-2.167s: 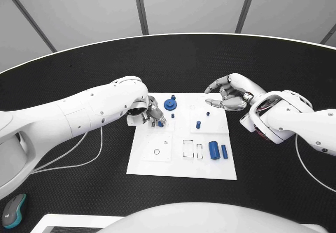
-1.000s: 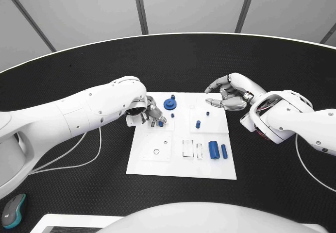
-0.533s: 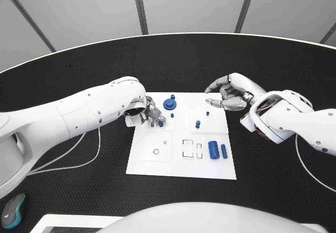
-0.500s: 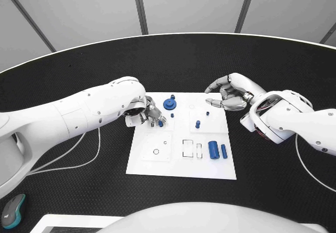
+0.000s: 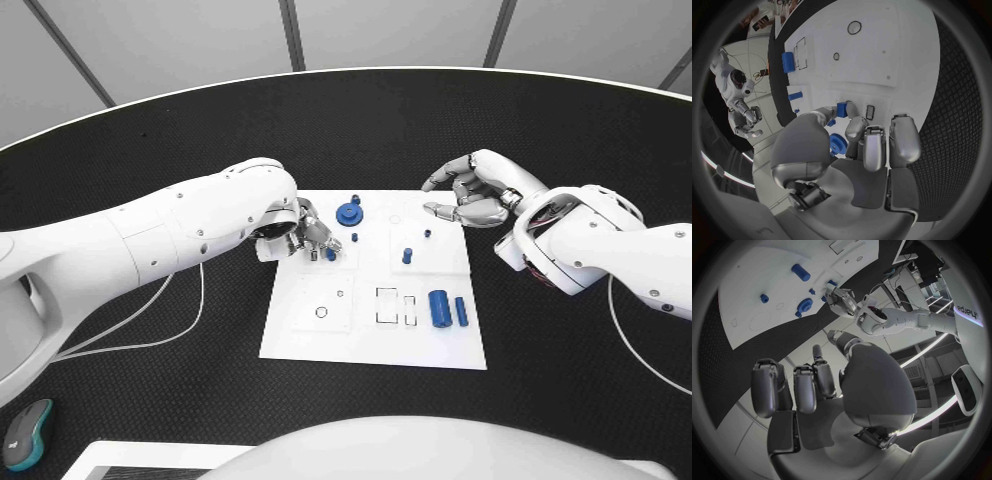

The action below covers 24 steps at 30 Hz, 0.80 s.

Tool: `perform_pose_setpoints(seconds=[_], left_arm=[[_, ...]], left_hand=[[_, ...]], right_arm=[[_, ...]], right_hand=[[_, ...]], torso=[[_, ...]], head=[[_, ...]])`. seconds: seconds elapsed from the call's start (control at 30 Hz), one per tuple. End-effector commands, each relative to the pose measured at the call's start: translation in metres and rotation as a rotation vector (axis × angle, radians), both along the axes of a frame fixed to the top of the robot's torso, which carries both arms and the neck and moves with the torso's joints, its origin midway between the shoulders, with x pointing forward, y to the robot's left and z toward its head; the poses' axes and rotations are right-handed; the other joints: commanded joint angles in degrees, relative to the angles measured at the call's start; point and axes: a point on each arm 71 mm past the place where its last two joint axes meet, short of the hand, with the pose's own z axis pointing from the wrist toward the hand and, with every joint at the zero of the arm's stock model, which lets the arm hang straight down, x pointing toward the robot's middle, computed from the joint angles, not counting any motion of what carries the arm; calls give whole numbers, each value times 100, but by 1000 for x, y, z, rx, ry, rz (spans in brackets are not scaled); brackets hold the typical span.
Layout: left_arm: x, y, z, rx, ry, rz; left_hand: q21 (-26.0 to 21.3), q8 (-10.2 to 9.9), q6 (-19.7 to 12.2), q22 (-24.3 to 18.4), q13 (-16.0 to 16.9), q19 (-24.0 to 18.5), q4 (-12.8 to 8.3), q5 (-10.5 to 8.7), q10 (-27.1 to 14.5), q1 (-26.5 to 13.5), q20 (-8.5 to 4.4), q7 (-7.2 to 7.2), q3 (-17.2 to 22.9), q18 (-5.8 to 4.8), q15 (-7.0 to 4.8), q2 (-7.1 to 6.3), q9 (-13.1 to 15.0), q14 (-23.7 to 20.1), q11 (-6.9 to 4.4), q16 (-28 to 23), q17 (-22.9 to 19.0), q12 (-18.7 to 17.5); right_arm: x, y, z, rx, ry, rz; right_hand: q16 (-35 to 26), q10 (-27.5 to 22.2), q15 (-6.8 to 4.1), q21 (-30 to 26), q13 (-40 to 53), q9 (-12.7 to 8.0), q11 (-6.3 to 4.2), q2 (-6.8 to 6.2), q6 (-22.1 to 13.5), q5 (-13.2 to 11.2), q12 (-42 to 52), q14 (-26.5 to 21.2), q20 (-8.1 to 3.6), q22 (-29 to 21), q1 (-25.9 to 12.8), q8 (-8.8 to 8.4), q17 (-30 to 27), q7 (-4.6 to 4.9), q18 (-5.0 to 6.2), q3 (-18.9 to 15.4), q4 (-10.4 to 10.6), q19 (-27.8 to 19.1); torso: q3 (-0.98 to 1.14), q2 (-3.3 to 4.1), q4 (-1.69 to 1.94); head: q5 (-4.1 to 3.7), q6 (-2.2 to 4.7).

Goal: Assemble the parts on the task board

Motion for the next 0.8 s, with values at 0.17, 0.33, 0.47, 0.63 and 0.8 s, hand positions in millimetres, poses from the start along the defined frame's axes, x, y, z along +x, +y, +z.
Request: perform_pose_setpoints(seconds=[0.17, 0.33, 0.47, 0.63, 0.8], left_arm=[[-1, 3, 0, 2, 2, 0], [-2, 4, 0, 1, 2, 1], [-2, 4, 0, 1, 0, 3], [-2, 5, 1, -1, -3, 7], [-2, 5, 1, -3, -7, 10]], left_hand=[[-15, -9, -6, -5, 5, 8, 6, -55, -30, 4, -48, 40, -62, -109, 1, -56, 3, 580, -5, 2, 1321, 16], [-14, -7, -2, -2, 17, 9, 17, -74, -24, 14, -48, 39, -79, -110, 1, -59, 4, 581, -6, 3, 1326, 24], [-14, -7, -2, -2, 17, 9, 17, -74, -24, 14, -48, 39, -79, -110, 1, -59, 4, 581, -6, 3, 1326, 24], [-12, -6, 0, 2, 23, 11, 23, -85, -21, 20, -48, 38, -88, -110, 0, -60, 5, 579, -6, 1, 1317, 27], [-14, -4, 4, -1, 37, 10, 28, -90, -14, 28, -48, 36, -92, -110, 0, -54, 6, 578, -8, 0, 1314, 35]], right_arm=[[0, 0, 0, -1, 1, 0], [1, 0, 0, -2, 1, 0], [1, 0, -1, -2, 2, 2], [1, 0, -1, -3, 3, 3], [1, 0, -1, -4, 4, 3]], right_hand=[[-32, -48, -38, -36, 468, -9, -7, -69, 6, 26, -19, 455, -35, 733, 5, 20, 905, 15, 58, 13, 7, 230], [-32, -48, -38, -36, 468, -9, -7, -69, 6, 26, -19, 455, -35, 733, 5, 20, 905, 15, 58, 13, 7, 230], [-32, -48, -38, -36, 468, -9, -7, -69, 6, 26, -19, 455, -35, 733, 5, 20, 905, 15, 58, 13, 7, 230], [-32, -48, -38, -36, 468, -9, -7, -69, 6, 26, -19, 455, -35, 733, 5, 20, 905, 15, 58, 13, 7, 230], [-36, -49, -38, -44, 467, -12, -7, -69, 5, 28, -21, 453, -35, 726, 0, 21, 899, 14, 59, 15, 11, 227]], torso=[[5, -8, 1], [6, -13, 2], [5, -7, 2], [6, 1, -2], [5, 9, -5]], head=[[11, 8], [18, 19], [22, 21], [28, 43], [26, 50]])
